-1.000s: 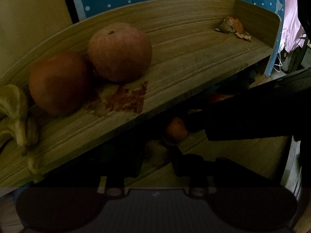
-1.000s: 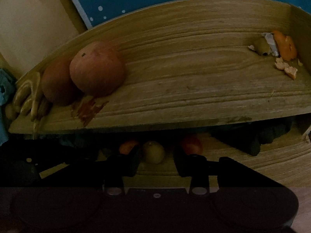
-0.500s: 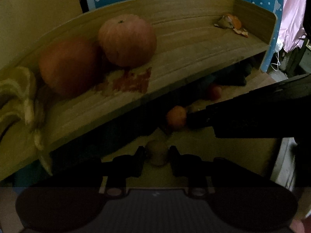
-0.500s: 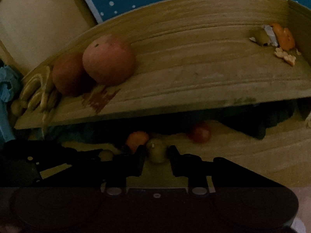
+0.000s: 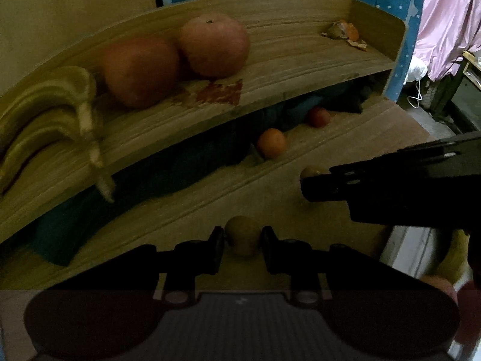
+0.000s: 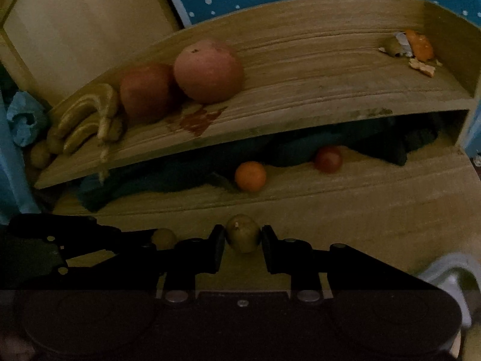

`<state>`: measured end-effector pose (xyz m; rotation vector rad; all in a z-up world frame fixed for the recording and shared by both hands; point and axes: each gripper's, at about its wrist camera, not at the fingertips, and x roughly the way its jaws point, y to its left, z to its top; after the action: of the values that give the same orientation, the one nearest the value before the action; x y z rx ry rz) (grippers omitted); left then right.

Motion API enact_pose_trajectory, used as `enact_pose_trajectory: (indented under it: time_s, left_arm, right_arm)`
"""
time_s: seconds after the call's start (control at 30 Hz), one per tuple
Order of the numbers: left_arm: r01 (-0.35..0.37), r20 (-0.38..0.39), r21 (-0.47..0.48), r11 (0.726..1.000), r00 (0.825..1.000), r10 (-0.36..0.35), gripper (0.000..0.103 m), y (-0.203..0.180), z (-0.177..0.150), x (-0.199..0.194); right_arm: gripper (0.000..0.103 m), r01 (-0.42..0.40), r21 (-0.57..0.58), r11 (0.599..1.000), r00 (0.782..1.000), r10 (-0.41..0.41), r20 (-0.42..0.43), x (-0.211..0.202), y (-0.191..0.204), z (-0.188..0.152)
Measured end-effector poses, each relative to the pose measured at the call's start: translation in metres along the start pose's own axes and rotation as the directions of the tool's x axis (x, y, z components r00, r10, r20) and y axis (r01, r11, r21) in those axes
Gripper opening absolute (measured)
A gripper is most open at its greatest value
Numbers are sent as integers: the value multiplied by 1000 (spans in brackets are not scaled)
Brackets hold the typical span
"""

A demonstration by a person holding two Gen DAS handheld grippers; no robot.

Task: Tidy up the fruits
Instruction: 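Grasp a small round fruit with the right tool while the left tool grasps another, then carry both small brown round fruits over the metal tray beside the bananas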

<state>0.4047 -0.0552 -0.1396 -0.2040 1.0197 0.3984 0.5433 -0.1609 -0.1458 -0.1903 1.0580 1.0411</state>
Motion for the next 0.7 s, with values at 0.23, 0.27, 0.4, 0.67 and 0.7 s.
enact_pose_trajectory:
  time_s: [0.23, 0.27, 0.4, 0.67, 0.7]
  left_arm:
    - [28, 17, 38, 999, 999, -29, 30, 2, -15, -23]
    - [33, 20, 45, 998, 999, -34, 30, 2, -18, -27]
    - [55, 39, 75, 996, 998, -58, 30, 1, -25, -42]
    - [119, 92, 158, 980, 987, -134, 30, -11, -37, -75]
    - [127, 97, 170, 977, 985, -144, 30, -13, -39, -76]
  right_arm:
    - [28, 24, 43, 999, 999, -26, 40, -40, 13, -27]
    - [28, 29, 50, 998, 998, -31, 48, -45, 17, -31]
    - [28, 52, 87, 995, 994, -60, 92, -69, 28, -45]
    - [28, 128, 163, 978, 973, -155, 170, -114, 49, -76]
    - [28, 138, 175, 975, 970, -169, 177, -120, 51, -82]
